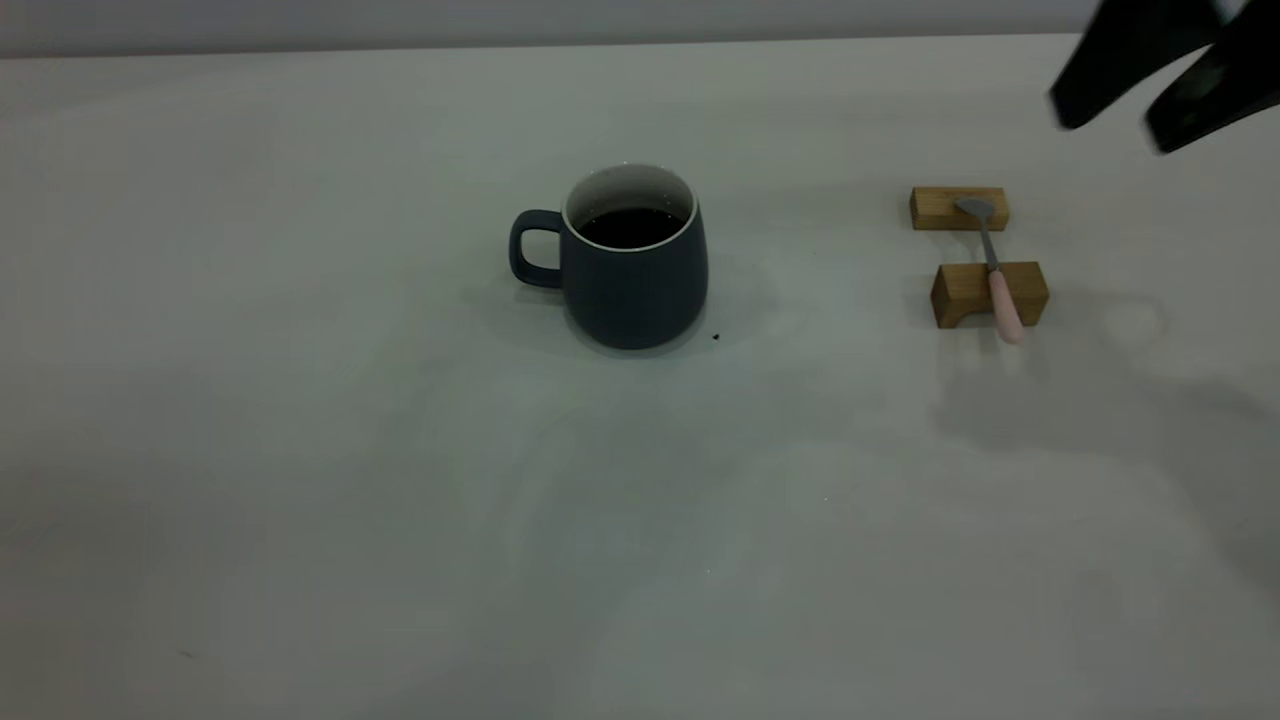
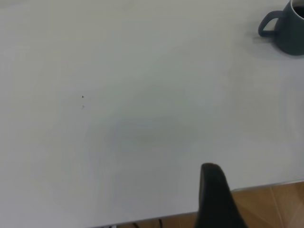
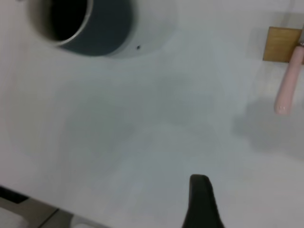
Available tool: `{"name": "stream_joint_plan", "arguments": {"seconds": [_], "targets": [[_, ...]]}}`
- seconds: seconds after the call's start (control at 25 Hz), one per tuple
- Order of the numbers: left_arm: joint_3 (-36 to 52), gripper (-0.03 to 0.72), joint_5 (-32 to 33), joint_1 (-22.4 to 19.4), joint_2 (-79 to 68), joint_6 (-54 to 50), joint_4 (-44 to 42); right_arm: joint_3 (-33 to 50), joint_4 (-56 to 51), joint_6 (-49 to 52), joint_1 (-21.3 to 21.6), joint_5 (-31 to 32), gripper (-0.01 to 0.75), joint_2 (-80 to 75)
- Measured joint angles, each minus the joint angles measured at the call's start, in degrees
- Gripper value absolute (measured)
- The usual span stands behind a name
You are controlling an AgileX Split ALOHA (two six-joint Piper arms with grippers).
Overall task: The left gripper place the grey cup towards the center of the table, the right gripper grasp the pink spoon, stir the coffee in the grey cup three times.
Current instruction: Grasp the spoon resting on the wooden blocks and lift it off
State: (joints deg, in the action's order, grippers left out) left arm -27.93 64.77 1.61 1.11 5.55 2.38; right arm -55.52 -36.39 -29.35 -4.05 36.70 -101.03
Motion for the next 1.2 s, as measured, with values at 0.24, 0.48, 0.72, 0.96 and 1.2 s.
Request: {"name": "stream_joint_plan", "arguments": {"seconds": [0.24, 0.48, 0.72, 0.96, 1.2], "targets": [[0.0, 0.519, 0.0, 0.0, 0.0, 0.0, 0.0, -9.5, 4.11, 7.05, -1.41, 1.75, 0.556, -14.58], [0.0, 0.519, 0.0, 0.0, 0.0, 0.0, 0.0, -16.31, 12.6, 15.76, -3.38, 2.19, 0.551, -23.95], [0.0, 0.519, 0.0, 0.0, 0.0, 0.0, 0.0, -21.23, 16.43, 18.77, -3.43, 2.41, 0.551, -29.74], [0.0, 0.519, 0.0, 0.0, 0.0, 0.0, 0.0, -22.33, 18.32, 19.71, -3.43, 2.4, 0.551, -32.76], [0.0, 0.519, 0.0, 0.0, 0.0, 0.0, 0.0, -22.33, 18.35, 21.11, -3.43, 1.03, 0.551, -35.06]]}}
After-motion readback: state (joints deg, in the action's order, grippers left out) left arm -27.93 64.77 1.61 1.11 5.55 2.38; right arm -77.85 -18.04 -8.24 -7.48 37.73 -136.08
